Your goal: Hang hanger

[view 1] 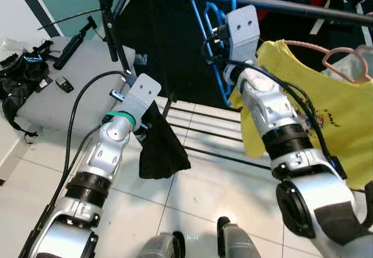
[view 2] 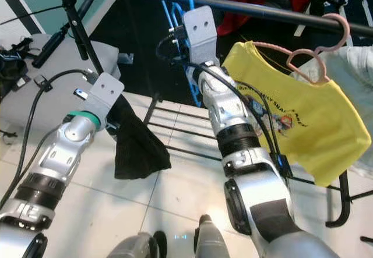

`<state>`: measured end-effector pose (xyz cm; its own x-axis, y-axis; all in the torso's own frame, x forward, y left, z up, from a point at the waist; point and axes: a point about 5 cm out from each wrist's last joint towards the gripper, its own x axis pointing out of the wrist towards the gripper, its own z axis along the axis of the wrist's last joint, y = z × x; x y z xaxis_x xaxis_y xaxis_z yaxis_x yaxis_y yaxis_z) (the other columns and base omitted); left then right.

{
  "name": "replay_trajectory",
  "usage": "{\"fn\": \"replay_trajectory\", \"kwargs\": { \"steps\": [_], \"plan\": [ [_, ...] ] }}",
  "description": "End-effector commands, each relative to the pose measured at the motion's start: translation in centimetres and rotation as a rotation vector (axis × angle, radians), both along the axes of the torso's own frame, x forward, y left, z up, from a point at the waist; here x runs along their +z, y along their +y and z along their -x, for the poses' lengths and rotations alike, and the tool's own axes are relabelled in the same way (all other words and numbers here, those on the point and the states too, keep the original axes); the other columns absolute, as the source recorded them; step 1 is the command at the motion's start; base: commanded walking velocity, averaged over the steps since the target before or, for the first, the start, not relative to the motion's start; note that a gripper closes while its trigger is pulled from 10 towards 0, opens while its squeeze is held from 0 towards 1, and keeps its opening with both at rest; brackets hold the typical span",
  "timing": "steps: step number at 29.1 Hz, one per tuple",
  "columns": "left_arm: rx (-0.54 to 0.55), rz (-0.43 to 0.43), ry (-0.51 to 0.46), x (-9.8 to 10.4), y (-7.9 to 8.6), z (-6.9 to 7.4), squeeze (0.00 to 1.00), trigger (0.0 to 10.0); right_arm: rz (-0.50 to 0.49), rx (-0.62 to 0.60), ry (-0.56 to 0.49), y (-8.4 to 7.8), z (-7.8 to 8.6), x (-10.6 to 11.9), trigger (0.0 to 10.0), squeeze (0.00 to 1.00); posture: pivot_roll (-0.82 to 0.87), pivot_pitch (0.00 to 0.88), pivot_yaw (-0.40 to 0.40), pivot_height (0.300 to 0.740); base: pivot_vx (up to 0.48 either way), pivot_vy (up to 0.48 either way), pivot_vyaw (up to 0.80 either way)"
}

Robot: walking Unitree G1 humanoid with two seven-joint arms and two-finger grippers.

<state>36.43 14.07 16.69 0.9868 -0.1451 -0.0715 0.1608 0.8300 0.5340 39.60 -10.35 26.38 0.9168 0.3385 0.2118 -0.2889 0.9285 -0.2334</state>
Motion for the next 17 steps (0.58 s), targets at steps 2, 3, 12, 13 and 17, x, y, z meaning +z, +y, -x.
{"fn": "replay_trajectory", "kwargs": {
  "steps": [2, 3, 12, 13, 17],
  "plan": [
    [0.000, 0.006, -0.009, 0.0, 0.1, 0.0, 0.00, 0.0, 0.024, 0.052, -0.047, -0.1, 1.3, 0.7, 0.0, 0.00, -0.10, 0.111, 0.121, 0.740, 0.000, 0.000, 0.00],
    [-0.005, 0.012, -0.009, 0.0, 0.0, 0.0, 0.00, 0.0, 0.035, 0.061, -0.056, -0.4, 1.7, 0.8, 0.0, 0.00, -0.10, 0.111, 0.121, 0.740, 0.000, 0.000, 0.00],
    [-0.085, 0.048, -0.014, 0.5, -1.0, 0.2, 0.00, 0.0, 0.123, 0.181, 0.022, -3.8, 6.5, -0.6, 0.0, 0.00, -0.13, 0.111, 0.121, 0.740, 0.000, 0.000, 0.00],
    [-0.085, 0.048, -0.014, 0.5, -1.0, 0.2, 0.00, 0.0, 0.123, 0.181, 0.022, -3.8, 6.5, -0.6, 0.0, 0.00, -0.13, 0.111, 0.121, 0.740, 0.000, 0.000, 0.00],
    [-0.112, 0.047, -0.008, 0.4, -1.2, 0.2, 0.00, 0.0, 0.153, 0.201, 0.115, -6.3, 9.3, -2.0, 0.0, 0.00, -0.16, 0.120, 0.125, 0.740, 0.000, 0.000, 0.00]
  ]
}}
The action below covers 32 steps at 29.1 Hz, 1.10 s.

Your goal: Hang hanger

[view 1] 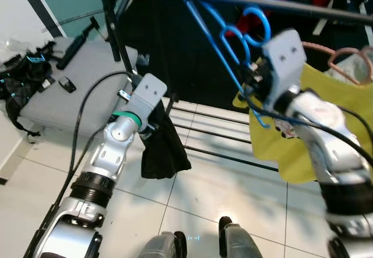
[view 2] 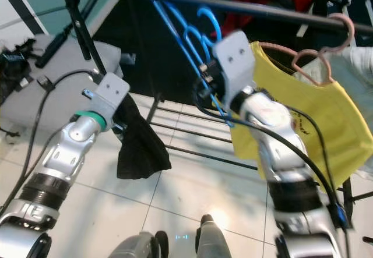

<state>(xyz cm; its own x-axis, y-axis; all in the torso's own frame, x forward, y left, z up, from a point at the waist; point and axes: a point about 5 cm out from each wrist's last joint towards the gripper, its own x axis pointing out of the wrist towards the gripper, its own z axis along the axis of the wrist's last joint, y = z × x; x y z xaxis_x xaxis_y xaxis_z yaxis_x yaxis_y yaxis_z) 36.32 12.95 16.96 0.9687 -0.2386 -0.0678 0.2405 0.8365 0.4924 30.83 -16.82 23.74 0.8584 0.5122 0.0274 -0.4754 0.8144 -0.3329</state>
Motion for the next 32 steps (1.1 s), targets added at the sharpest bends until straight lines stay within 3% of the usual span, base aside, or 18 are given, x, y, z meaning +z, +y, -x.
{"fn": "replay_trajectory", "kwargs": {
  "steps": [1, 2, 9, 10, 13, 14, 15, 16, 20, 24, 27, 29, 32],
  "plan": [
    [-0.023, 0.000, -0.012, 0.1, -0.2, 0.1, 0.00, 0.0, -0.019, 0.021, 0.003, -0.1, 1.0, 0.7, 0.0, 0.00, -0.16, 0.120, 0.125, 0.740, 0.000, 0.000, 0.00],
    [-0.025, 0.000, -0.011, 0.1, -0.2, 0.1, 0.00, 0.0, -0.019, 0.017, 0.009, -0.3, 1.3, 0.7, 10.0, 0.00, -0.16, 0.120, 0.125, 0.740, 0.000, 0.000, 0.00],
    [-0.051, 0.016, 0.012, -0.1, -0.8, 0.1, 0.00, 0.0, -0.042, 0.014, 0.088, -1.6, 2.8, 0.4, 10.0, 0.00, -0.17, 0.125, 0.125, 0.740, 0.000, 0.000, 0.00],
    [-0.078, 0.041, 0.029, -0.1, -1.2, 0.1, 0.00, 4.2, -0.011, 0.042, 0.163, -2.1, 3.8, -0.8, 10.0, 0.00, -0.17, 0.127, 0.124, 0.740, 0.000, 0.000, 0.00],
    [-0.078, 0.041, 0.029, -0.1, -1.2, 0.1, 0.00, 4.2, -0.011, 0.042, 0.163, -2.1, 3.8, -0.8, 10.0, 0.00, -0.17, 0.127, 0.124, 0.740, 0.000, 0.000, 0.00],
    [-0.104, 0.060, 0.040, 0.0, -1.5, 0.2, 0.00, 4.2, 0.015, 0.070, 0.233, -2.5, 4.8, -1.9, 10.0, 0.00, -0.17, 0.127, 0.124, 0.740, 0.000, 0.000, 0.00],
    [-0.104, 0.060, 0.040, 0.0, -1.5, 0.2, 0.00, 4.2, 0.015, 0.070, 0.233, -2.5, 4.8, -1.9, 10.0, 0.00, -0.17, 0.127, 0.124, 0.740, 0.000, 0.000, 0.00],
    [-0.135, 0.115, 0.064, 0.5, -1.8, 0.3, 0.00, 10.0, 0.079, 0.123, 0.449, -3.2, 7.6, -6.3, 10.0, 0.00, -0.17, 0.145, 0.107, 0.740, 0.000, 0.000, 0.00],
    [-0.113, 0.170, 0.116, 0.4, -1.5, 0.0, 0.00, 10.0, 0.095, 0.195, 0.604, -2.8, 10.2, -9.1, 10.0, 0.00, -0.16, 0.148, 0.105, 0.740, 0.000, 0.000, 0.00],
    [-0.108, 0.178, 0.126, 0.3, -1.4, 0.0, 0.00, 10.0, 0.089, 0.207, 0.626, -2.6, 10.7, -9.3, 10.0, 0.00, -0.16, 0.148, 0.105, 0.740, 0.000, 0.000, 0.00],
    [-0.139, 0.118, 0.205, -0.7, -1.6, 0.1, 0.00, 10.0, 0.098, 0.280, 0.667, -0.6, 11.6, -10.7, 10.0, 0.00, -0.16, 0.150, 0.115, 0.740, 0.000, 0.000, 0.00],
    [-0.202, 0.128, 0.307, -1.1, -2.7, 0.4, 0.00, 10.0, 0.038, 0.276, 0.631, 2.0, 10.5, -11.6, 10.0, 0.00, -0.15, 0.148, 0.126, 0.740, 0.000, 0.000, 0.00],
    [-0.202, 0.118, 0.329, -1.1, -3.0, 0.4, 0.00, 10.0, 0.001, 0.285, 0.597, 3.2, 9.7, -11.5, 10.0, 0.00, -0.14, 0.148, 0.128, 0.740, 0.000, 0.000, 0.00]
  ]
}}
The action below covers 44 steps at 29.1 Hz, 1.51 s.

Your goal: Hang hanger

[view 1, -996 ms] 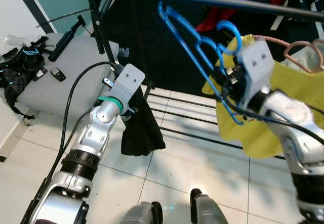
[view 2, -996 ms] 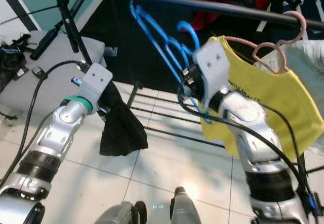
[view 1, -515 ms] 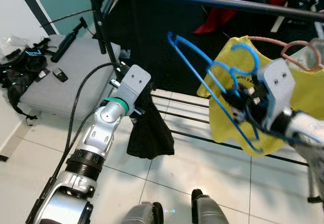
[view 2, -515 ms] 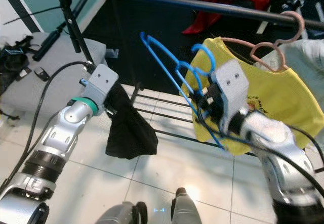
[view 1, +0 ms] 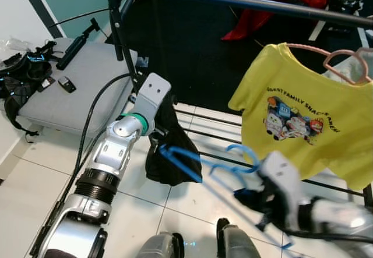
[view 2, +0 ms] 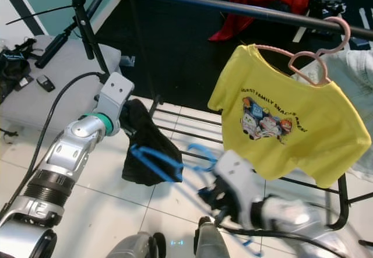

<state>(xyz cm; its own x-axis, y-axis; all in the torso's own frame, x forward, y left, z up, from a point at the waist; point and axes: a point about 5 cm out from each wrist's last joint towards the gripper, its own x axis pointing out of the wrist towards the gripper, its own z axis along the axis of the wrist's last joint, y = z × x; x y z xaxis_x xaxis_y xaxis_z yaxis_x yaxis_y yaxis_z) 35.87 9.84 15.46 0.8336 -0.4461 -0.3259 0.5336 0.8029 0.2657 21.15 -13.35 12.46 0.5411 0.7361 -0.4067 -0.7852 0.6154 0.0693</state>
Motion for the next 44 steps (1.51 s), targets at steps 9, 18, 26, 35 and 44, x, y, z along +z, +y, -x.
{"fn": "replay_trajectory", "kwargs": {
  "steps": [9, 18, 26, 35, 44],
  "plan": [
    [0.091, -0.143, -0.008, -0.3, 1.5, -1.2, 0.00, 10.0, -0.007, 0.036, -0.021, 1.2, 0.3, 0.1, 10.0, 0.00, -0.14, 0.149, 0.140, 0.740, 0.000, 0.000, 0.00],
    [0.167, -0.164, -0.017, 0.3, 2.6, -1.9, 0.00, 10.0, 0.114, -0.070, 0.011, 1.6, -0.7, -2.8, 10.0, 0.00, -0.13, 0.149, 0.150, 0.740, 0.000, 0.000, 0.00],
    [0.180, -0.103, -0.039, 1.4, 2.4, -2.5, 0.00, 10.0, 0.181, -0.183, 0.055, 1.3, -1.8, -5.3, 10.0, 0.00, -0.13, 0.145, 0.159, 0.740, 0.000, 0.000, 0.00],
    [0.230, -0.163, -0.057, 1.1, 3.6, -2.8, 0.00, 10.0, 0.230, -0.286, 0.006, -0.7, -2.7, -4.7, 10.0, 0.00, -0.14, 0.148, 0.161, 0.740, 0.000, 0.000, 0.00],
    [0.164, -0.127, -0.036, 0.6, 2.2, -2.4, 0.00, 10.0, 0.217, -0.324, -0.124, -2.0, -4.0, -1.7, 10.0, 0.00, -0.15, 0.146, 0.163, 0.740, 0.000, 0.000, 0.00]
  ]
}}
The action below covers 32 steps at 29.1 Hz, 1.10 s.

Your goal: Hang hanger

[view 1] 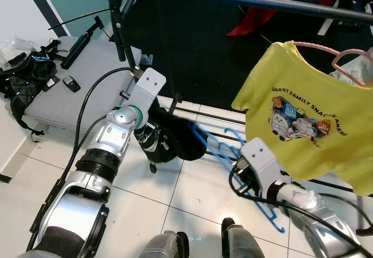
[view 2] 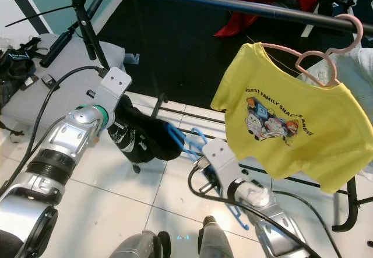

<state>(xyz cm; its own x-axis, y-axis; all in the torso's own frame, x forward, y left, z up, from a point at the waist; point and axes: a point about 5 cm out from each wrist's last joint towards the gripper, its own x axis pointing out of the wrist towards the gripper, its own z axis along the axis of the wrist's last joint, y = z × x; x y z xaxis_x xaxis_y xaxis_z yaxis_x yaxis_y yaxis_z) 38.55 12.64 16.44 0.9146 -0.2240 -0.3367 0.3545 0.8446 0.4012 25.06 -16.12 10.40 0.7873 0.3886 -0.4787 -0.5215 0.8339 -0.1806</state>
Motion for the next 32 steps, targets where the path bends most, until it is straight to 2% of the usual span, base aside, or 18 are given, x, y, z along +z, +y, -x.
{"fn": "replay_trajectory", "kwargs": {
  "steps": [1, 9, 11, 13, 16, 23, 30, 32],
  "plan": [
    [-0.051, 0.017, 0.008, -0.4, -0.9, 0.4, 0.00, 10.0, -0.032, 0.045, -0.032, 1.1, -0.2, 0.5, 10.0, 0.00, -0.15, 0.145, 0.163, 0.740, 0.000, 0.000, 0.00],
    [-0.080, 0.037, 0.019, -0.4, -1.7, 0.6, 0.00, 10.0, -0.067, 0.150, -0.046, 3.2, -0.1, 1.0, 10.0, 0.00, -0.14, 0.141, 0.158, 0.740, 0.000, 0.000, 0.00],
    [-0.109, 0.047, 0.028, -0.1, -2.0, 0.6, 0.00, 10.0, -0.077, 0.219, -0.034, 4.4, 0.1, 0.7, 10.0, 0.00, -0.14, 0.136, 0.156, 0.740, 0.000, 0.000, 0.00],
    [-0.114, 0.044, 0.029, -0.1, -2.0, 0.7, 0.00, 10.0, -0.077, 0.228, -0.033, 4.5, 0.1, 0.7, 10.0, 0.00, -0.14, 0.136, 0.156, 0.740, 0.000, 0.000, 0.00],
    [-0.055, 0.006, 0.000, 0.1, -1.0, 0.2, 0.00, 10.0, -0.031, 0.232, -0.016, 3.1, 0.9, 0.3, 10.0, 0.00, -0.13, 0.125, 0.148, 0.740, 0.000, 0.000, 0.00],
    [0.002, -0.032, -0.013, -0.2, -0.3, -0.1, 0.00, 10.0, 0.024, 0.234, -0.009, 1.2, 2.1, 0.9, 10.0, 0.00, -0.15, 0.122, 0.142, 0.740, 0.000, 0.000, 0.00],
    [0.017, -0.032, -0.019, -0.1, -0.3, -0.3, 0.00, 10.0, 0.060, 0.290, 0.037, 0.4, 4.1, 0.5, 10.0, 0.00, -0.16, 0.124, 0.145, 0.740, 0.000, 0.000, 0.00],
    [0.016, -0.030, -0.020, 0.0, -0.4, -0.3, 0.00, 10.0, 0.058, 0.293, 0.040, 0.5, 4.2, 0.5, 10.0, 0.00, -0.16, 0.124, 0.146, 0.740, 0.000, 0.000, 0.00]
  ]
}}
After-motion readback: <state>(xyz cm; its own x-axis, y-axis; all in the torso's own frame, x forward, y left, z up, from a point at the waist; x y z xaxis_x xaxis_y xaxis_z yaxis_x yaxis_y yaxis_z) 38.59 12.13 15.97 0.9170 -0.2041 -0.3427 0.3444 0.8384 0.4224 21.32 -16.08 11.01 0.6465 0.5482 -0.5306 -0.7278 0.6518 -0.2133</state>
